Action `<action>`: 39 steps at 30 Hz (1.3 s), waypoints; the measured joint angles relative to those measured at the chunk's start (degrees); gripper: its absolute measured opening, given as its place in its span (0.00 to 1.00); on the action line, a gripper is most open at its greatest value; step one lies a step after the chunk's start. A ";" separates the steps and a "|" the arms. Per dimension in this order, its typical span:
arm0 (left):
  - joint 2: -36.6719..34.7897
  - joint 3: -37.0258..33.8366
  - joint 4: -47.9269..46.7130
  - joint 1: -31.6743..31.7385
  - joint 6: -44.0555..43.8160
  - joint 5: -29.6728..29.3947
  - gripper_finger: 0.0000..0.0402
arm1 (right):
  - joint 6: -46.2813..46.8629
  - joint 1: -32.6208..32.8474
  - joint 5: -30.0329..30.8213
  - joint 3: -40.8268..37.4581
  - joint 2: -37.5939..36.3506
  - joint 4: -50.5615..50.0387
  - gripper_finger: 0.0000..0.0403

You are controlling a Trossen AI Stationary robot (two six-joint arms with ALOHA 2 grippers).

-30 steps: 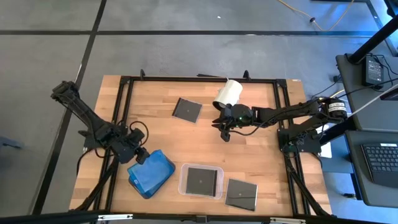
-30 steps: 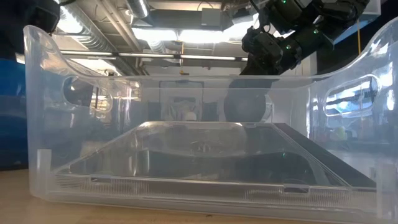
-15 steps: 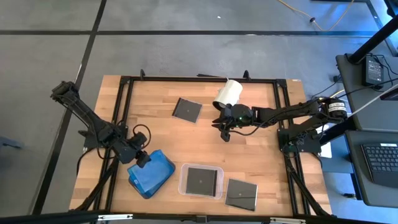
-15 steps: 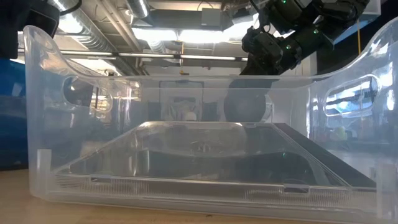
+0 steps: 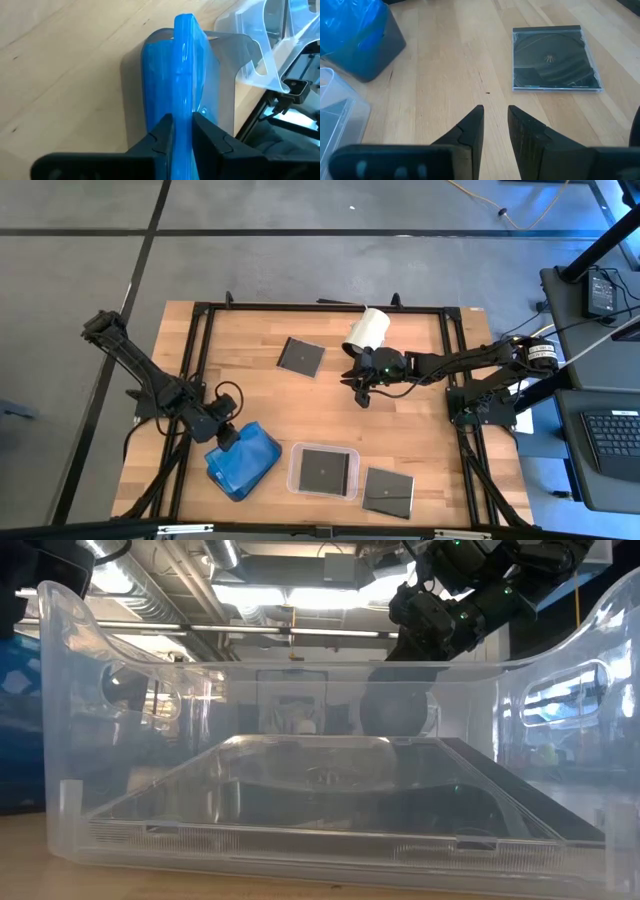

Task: Pick & place jewel cases by type
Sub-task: Put the blue CD case into the black bin

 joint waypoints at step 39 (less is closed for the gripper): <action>1.22 0.59 -0.33 -9.92 -9.28 -18.56 0.28 | 0.20 0.01 0.00 0.00 0.00 -0.35 0.23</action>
